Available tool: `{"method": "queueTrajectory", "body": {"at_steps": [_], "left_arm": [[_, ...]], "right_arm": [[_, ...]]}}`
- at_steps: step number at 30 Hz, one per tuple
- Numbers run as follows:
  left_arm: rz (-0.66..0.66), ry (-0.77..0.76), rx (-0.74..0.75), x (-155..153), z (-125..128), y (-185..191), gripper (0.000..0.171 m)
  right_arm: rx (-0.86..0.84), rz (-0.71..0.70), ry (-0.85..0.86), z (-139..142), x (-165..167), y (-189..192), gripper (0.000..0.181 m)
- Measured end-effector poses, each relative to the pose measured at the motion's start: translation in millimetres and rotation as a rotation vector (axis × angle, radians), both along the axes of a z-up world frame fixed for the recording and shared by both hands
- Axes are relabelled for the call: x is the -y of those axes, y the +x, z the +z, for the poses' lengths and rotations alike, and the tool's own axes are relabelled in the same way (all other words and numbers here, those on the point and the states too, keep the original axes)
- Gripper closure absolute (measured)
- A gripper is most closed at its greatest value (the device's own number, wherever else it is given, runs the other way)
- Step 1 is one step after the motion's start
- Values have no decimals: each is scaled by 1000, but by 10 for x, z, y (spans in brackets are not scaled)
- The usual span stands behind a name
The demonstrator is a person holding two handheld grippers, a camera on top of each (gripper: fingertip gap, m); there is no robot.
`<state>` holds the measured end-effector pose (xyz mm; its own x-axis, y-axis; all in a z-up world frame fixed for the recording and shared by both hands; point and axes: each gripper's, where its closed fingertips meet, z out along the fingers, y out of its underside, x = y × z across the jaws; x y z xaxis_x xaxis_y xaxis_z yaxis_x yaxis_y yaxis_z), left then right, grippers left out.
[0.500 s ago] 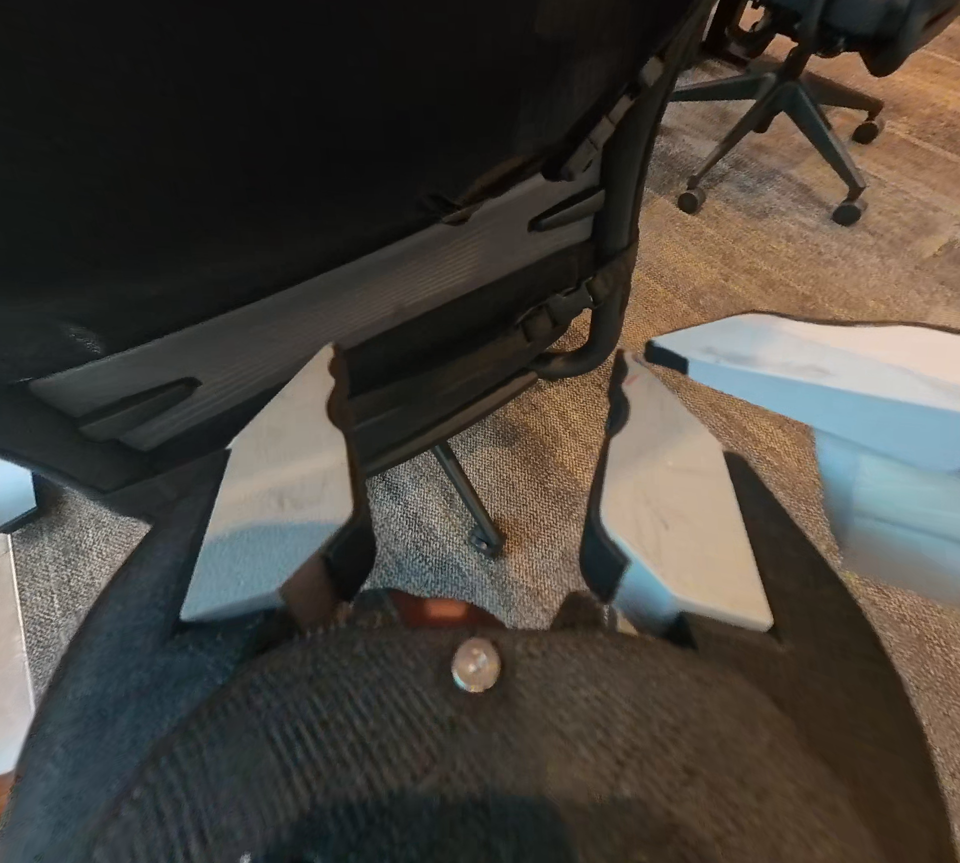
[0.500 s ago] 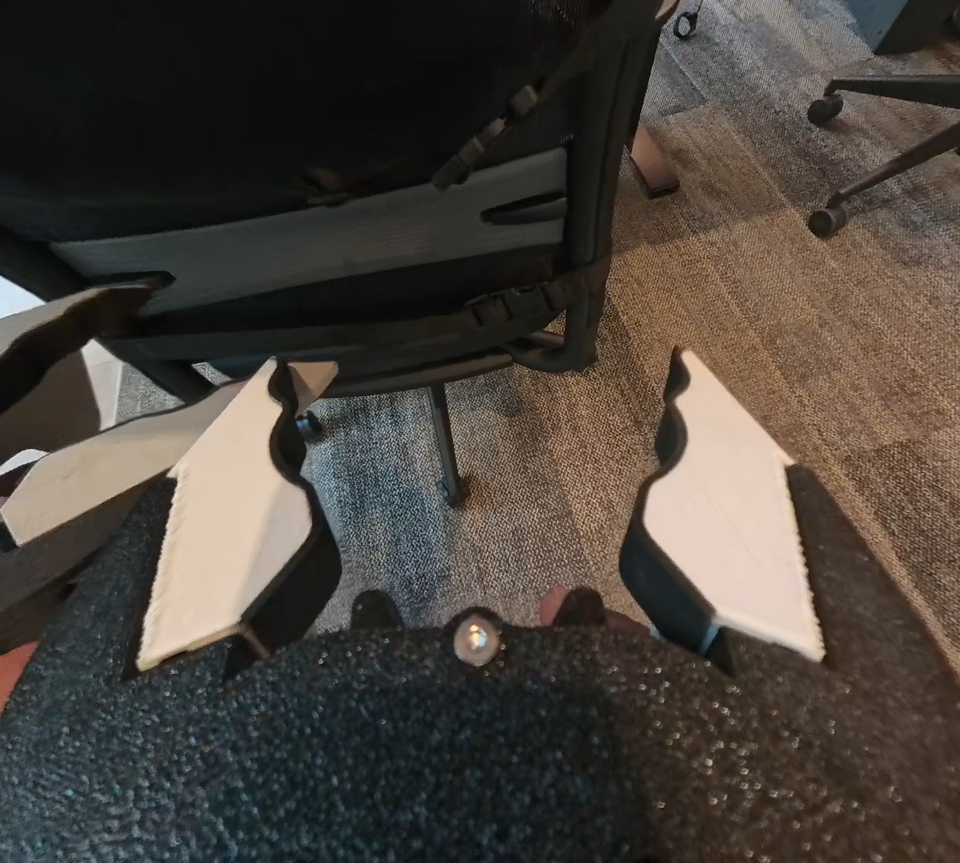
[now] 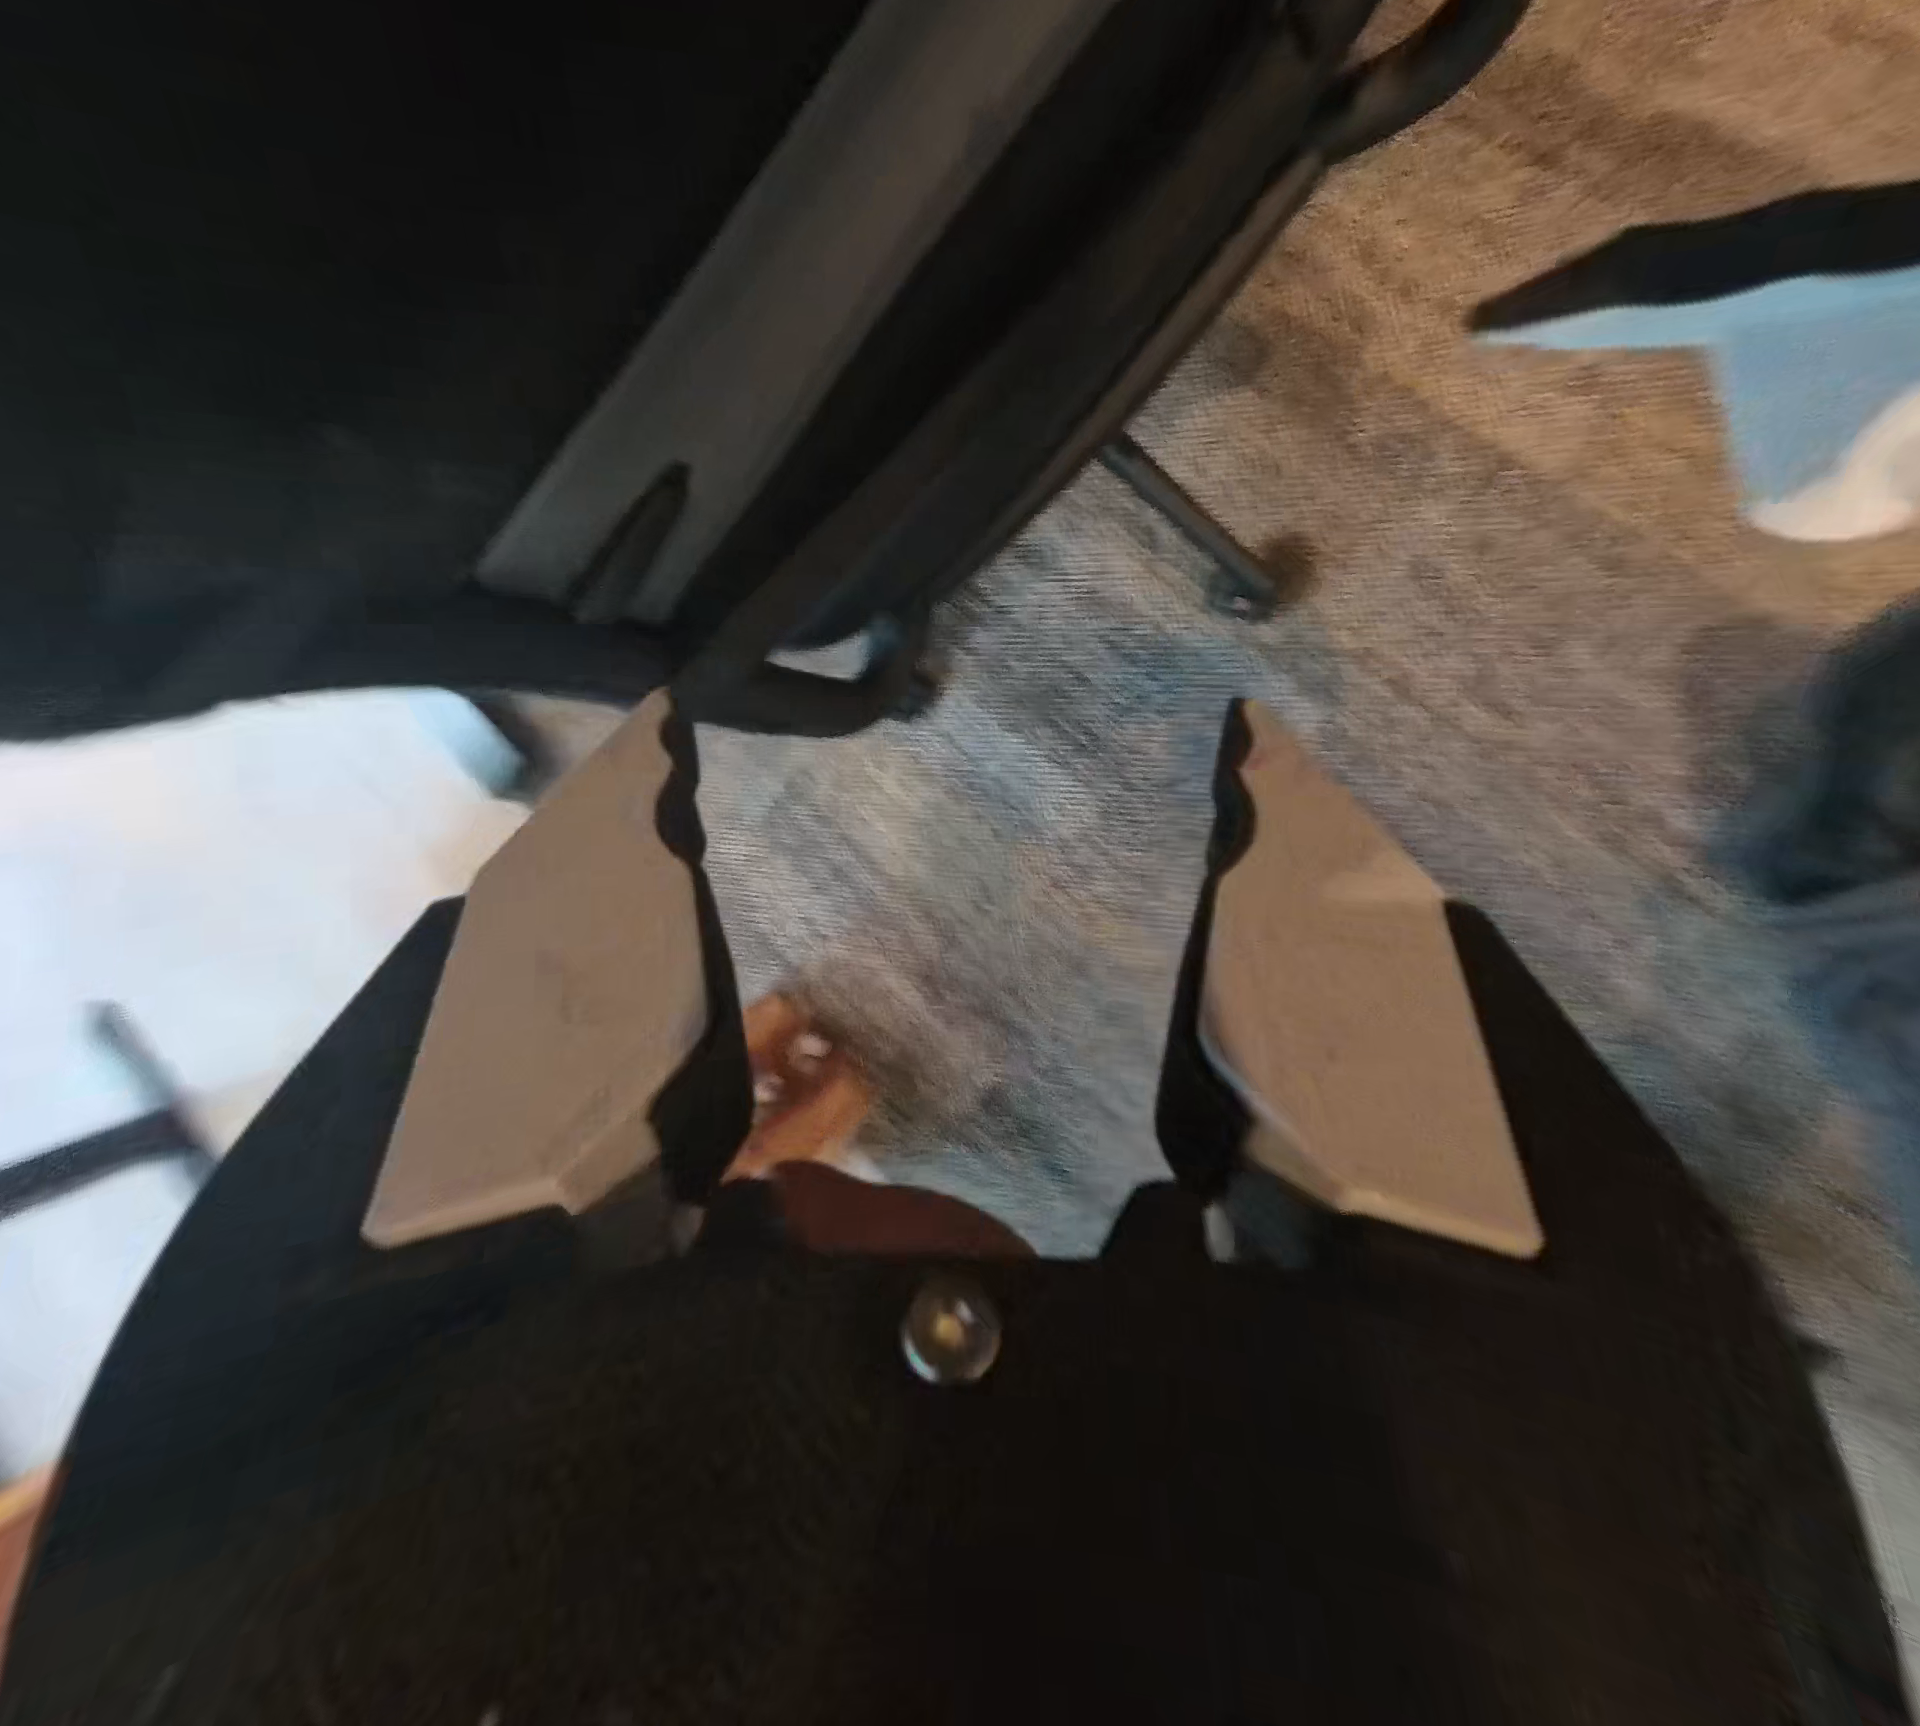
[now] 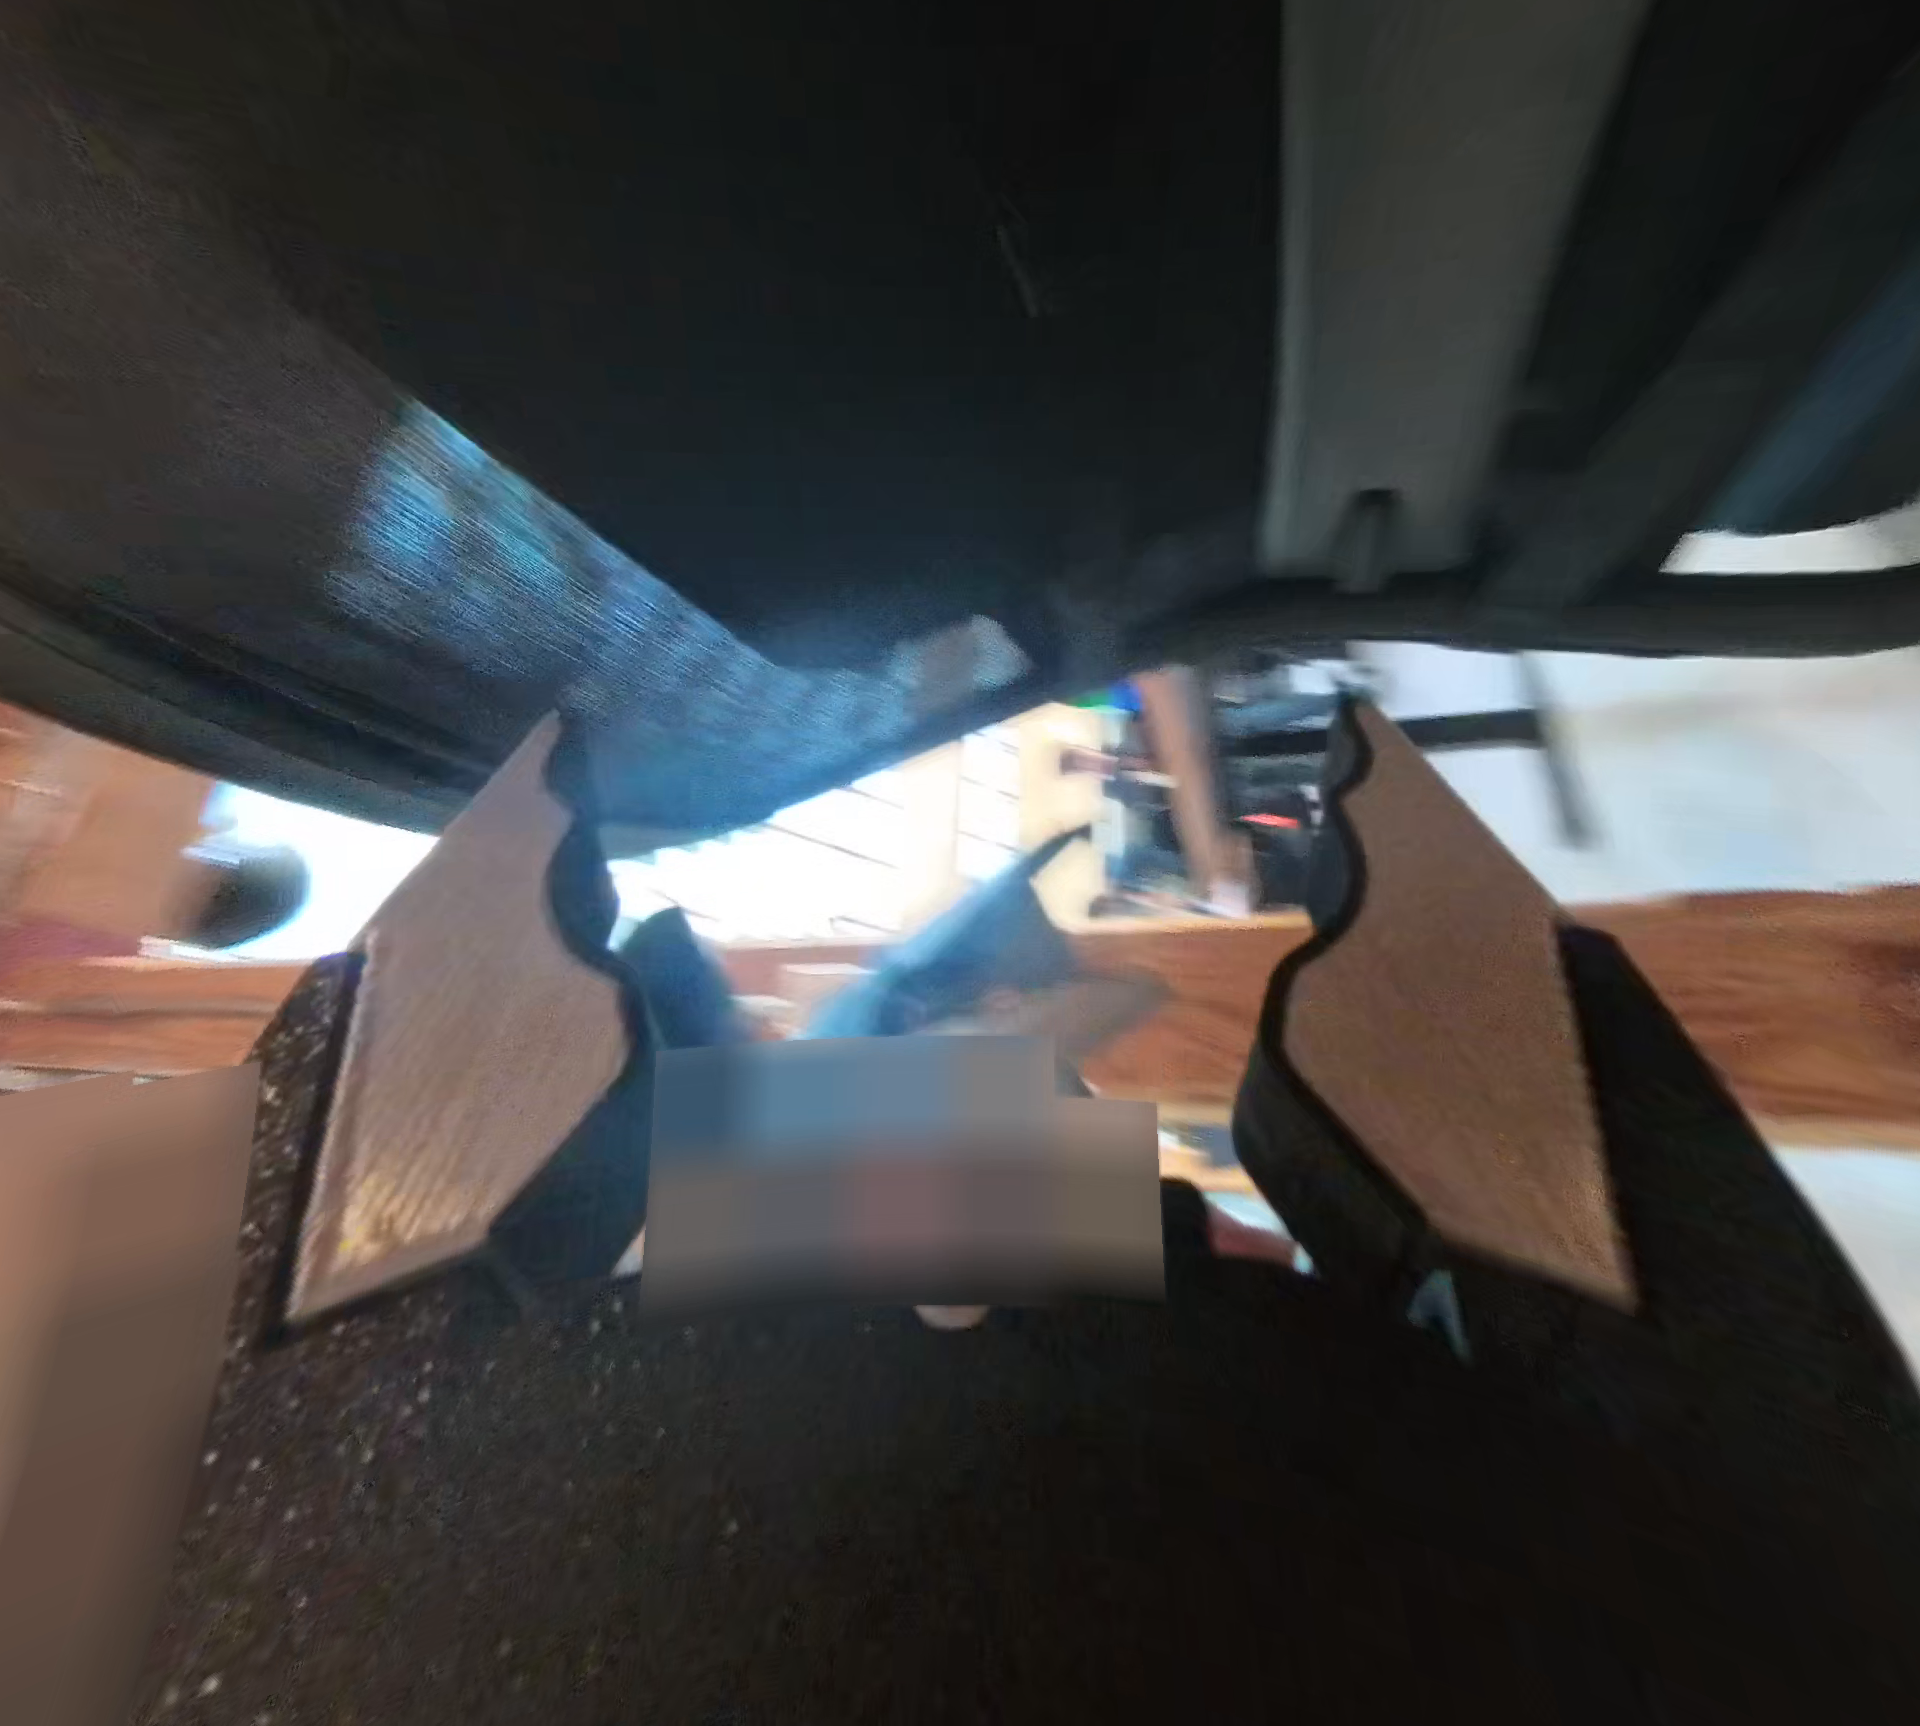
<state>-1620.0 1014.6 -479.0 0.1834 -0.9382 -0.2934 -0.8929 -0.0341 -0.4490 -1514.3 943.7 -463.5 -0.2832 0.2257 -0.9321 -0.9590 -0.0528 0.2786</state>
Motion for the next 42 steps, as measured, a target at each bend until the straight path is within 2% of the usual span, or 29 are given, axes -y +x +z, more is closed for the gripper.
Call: {"method": "queueTrajectory", "body": {"at_steps": [2,4,6,9,12,13,17,18,19,20,21,22,23,24,25,26,28,29,31,32,33,34,36,38,40,42], "left_arm": [[121,-261,82,176,-75,-148,73],[297,-667,166,504,-222,-259,69],[469,-1101,283,791,-266,-254,53],[679,-1564,534,827,-186,-137,65],[914,-1891,756,662,-202,1,51],[988,-1969,798,637,-255,50,53],[1212,-2133,981,548,-428,280,55],[1265,-2154,1052,494,-435,319,56],[1299,-2160,1127,437,-411,339,58],[1311,-2146,1179,401,-373,340,59],[1307,-2111,1187,399,-334,321,67],[1290,-2064,1157,428,-295,278,68],[1258,-2008,1099,471,-250,205,68],[1211,-1929,1011,534,-207,99,66],[1154,-1813,889,617,-186,-49,63],[1084,-1663,741,709,-170,-247,62],[887,-1340,466,818,-14,-706,71],[808,-1193,390,762,151,-903,69],[705,-980,390,485,667,-1109,78],[633,-918,433,330,996,-1113,80],[572,-851,469,141,1305,-1099,72],[535,-773,492,-88,1574,-1077,72],[475,-648,530,-566,2043,-970,73],[427,-556,585,-1033,2449,-817,70],[307,-541,604,-1301,2728,-654,71],[121,-580,500,-1304,2743,-564,59]], "right_arm": [[-197,-71,128,56,-16,170,51],[-391,-124,237,56,-15,311,53],[-515,-125,296,-1,-19,351,53],[-651,-120,279,-214,-25,380,52],[-765,-240,263,-538,35,551,53],[-796,-262,249,-650,28,574,53],[-928,-336,246,-966,-7,670,48],[-934,-356,268,-955,22,727,40],[-915,-378,293,-895,83,808,40],[-869,-376,301,-793,151,870,54],[-786,-328,288,-642,207,893,65],[-655,-217,217,-487,229,827,73],[-473,-62,91,-368,254,676,81],[-255,118,-36,-272,336,492,79],[-22,296,-126,-165,496,351,73],[224,445,-186,-43,714,301,73],[684,679,-282,189,1207,441,82],[866,766,-306,354,1420,600,82],[1166,879,-359,760,1712,1020,81],[1290,900,-376,1009,1763,1233,82],[1396,895,-399,1255,1745,1442,83],[1475,873,-415,1497,1664,1620,83],[1562,814,-363,1998,1348,1766,83],[1587,741,-271,2473,923,1728,82],[1591,637,-169,2908,533,1614,83],[1598,586,-125,3117,257,1490,87]]}}
